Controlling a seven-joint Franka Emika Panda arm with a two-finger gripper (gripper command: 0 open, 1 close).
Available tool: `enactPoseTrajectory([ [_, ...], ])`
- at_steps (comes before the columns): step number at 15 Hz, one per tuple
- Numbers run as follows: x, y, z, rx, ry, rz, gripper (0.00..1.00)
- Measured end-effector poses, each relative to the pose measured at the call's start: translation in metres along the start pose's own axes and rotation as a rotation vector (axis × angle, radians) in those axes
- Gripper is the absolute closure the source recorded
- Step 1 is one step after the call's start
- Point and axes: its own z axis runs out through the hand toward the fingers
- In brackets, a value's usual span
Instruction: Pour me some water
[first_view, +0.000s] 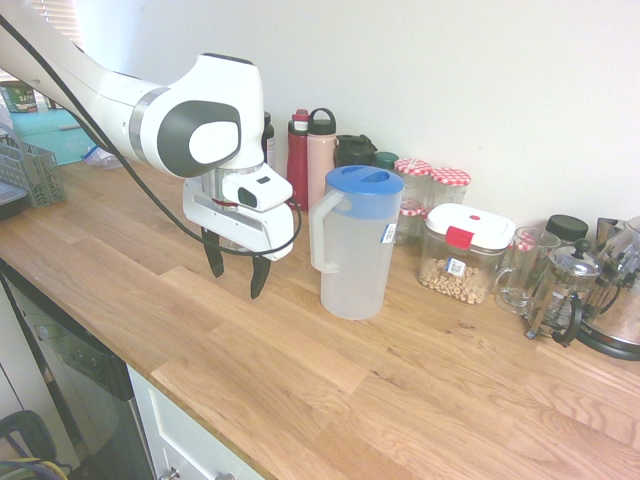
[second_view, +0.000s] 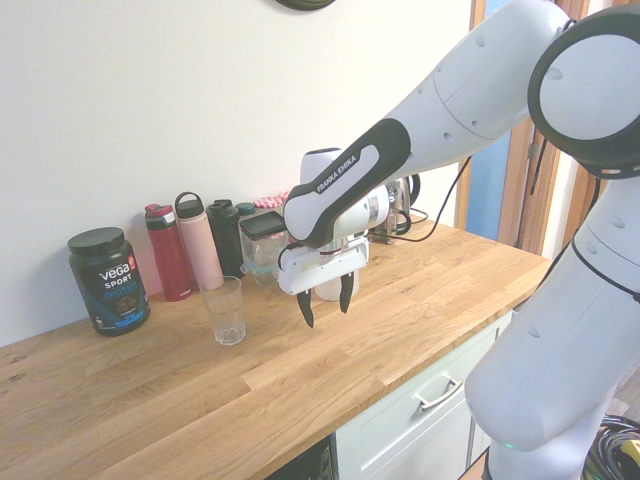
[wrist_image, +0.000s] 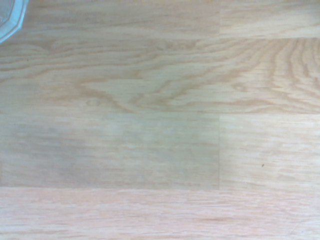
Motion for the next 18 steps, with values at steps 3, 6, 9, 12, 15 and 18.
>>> enactPoseTrajectory([
  [3,0.001,0.0,-0.002,0.011,0.011,0.002,0.0],
  [6,-0.001,0.001,-0.034,0.033,0.046,0.026,0.0],
  [9,-0.008,0.005,-0.092,0.03,0.115,0.078,0.0],
  [12,-0.002,0.006,-0.142,0.051,0.167,0.108,0.0],
  [15,0.018,0.013,-0.18,0.079,0.224,0.146,0.0],
  [18,0.035,0.025,-0.198,0.096,0.251,0.18,0.0],
])
